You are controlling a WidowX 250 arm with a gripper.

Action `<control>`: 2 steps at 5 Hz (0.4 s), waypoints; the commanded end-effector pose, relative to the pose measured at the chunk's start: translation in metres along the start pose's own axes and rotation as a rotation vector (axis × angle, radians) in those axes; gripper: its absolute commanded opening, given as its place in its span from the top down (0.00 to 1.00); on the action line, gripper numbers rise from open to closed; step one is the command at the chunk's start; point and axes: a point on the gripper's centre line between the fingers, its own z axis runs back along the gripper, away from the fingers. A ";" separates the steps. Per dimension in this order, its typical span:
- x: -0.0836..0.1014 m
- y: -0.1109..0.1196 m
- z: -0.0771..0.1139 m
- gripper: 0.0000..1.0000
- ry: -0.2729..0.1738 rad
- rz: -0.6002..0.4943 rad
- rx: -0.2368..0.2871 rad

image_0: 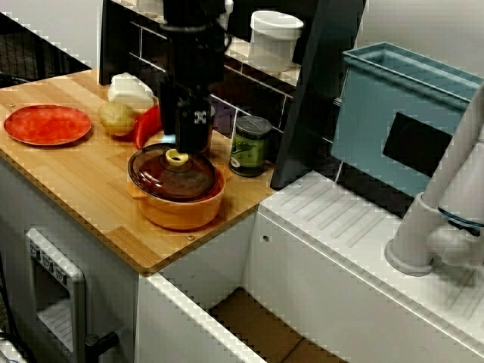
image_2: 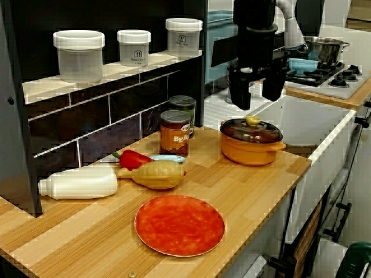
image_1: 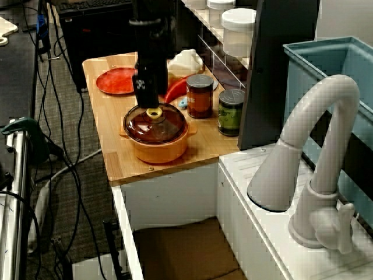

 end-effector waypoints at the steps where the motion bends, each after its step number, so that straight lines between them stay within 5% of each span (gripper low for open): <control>1: -0.016 0.023 0.036 0.00 -0.091 0.028 0.049; 2: -0.030 0.042 0.049 0.00 -0.104 0.110 0.067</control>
